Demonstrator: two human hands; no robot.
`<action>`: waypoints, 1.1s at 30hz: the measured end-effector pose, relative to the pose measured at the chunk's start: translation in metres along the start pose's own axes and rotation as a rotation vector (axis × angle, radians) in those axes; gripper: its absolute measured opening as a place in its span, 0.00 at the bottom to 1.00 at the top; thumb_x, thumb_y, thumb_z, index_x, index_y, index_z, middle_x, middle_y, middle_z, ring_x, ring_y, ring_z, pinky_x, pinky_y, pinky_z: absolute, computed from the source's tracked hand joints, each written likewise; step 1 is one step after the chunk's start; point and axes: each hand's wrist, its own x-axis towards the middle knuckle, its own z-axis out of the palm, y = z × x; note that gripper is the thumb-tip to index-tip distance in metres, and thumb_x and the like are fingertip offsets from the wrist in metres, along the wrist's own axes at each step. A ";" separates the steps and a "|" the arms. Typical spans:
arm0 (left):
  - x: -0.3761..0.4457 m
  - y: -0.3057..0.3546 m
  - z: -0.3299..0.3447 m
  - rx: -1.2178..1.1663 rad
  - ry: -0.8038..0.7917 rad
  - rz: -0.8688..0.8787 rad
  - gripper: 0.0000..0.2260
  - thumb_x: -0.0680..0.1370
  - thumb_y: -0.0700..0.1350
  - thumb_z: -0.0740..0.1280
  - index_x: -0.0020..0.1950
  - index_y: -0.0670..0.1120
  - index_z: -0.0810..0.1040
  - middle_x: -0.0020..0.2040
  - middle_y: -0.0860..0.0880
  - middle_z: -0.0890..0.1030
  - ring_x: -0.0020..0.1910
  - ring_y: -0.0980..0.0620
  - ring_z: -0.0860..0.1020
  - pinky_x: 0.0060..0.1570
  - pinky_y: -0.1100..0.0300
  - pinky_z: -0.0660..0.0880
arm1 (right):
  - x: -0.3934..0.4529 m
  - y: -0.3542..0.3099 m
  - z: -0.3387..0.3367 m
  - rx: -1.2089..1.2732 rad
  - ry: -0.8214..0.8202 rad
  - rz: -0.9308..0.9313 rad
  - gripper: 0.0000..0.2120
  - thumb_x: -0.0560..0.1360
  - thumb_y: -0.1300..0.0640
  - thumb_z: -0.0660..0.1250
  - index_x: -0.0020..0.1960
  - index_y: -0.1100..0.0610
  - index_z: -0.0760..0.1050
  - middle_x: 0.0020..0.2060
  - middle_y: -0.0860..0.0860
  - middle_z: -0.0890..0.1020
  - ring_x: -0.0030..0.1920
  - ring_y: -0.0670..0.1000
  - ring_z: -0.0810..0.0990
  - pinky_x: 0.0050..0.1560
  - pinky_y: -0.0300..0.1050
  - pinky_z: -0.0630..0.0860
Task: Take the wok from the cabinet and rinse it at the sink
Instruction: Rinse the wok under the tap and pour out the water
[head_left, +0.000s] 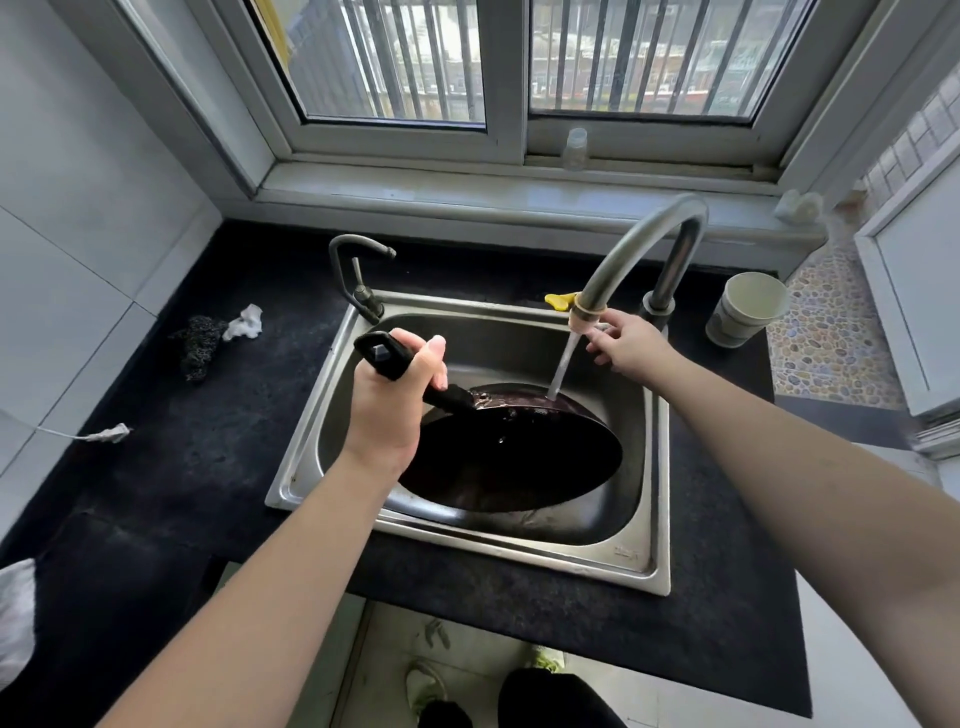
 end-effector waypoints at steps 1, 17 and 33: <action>0.000 0.000 -0.005 -0.018 -0.020 -0.017 0.12 0.76 0.45 0.69 0.32 0.50 0.74 0.27 0.52 0.73 0.31 0.51 0.72 0.48 0.52 0.71 | 0.000 0.000 0.000 0.002 0.001 0.000 0.12 0.80 0.51 0.62 0.63 0.47 0.74 0.39 0.47 0.81 0.37 0.48 0.81 0.38 0.40 0.74; 0.013 0.103 -0.037 0.967 -0.823 -0.173 0.19 0.69 0.70 0.62 0.52 0.62 0.81 0.51 0.62 0.79 0.51 0.62 0.79 0.53 0.66 0.71 | -0.005 -0.004 0.002 -0.014 0.027 0.007 0.12 0.80 0.49 0.62 0.63 0.46 0.74 0.38 0.47 0.82 0.36 0.47 0.80 0.35 0.40 0.74; 0.034 0.077 0.004 1.635 -0.958 -1.363 0.15 0.78 0.51 0.67 0.44 0.38 0.75 0.37 0.42 0.83 0.31 0.48 0.82 0.30 0.60 0.78 | -0.009 -0.009 0.002 0.000 0.044 0.011 0.11 0.81 0.54 0.61 0.62 0.51 0.75 0.42 0.53 0.81 0.33 0.47 0.76 0.30 0.34 0.69</action>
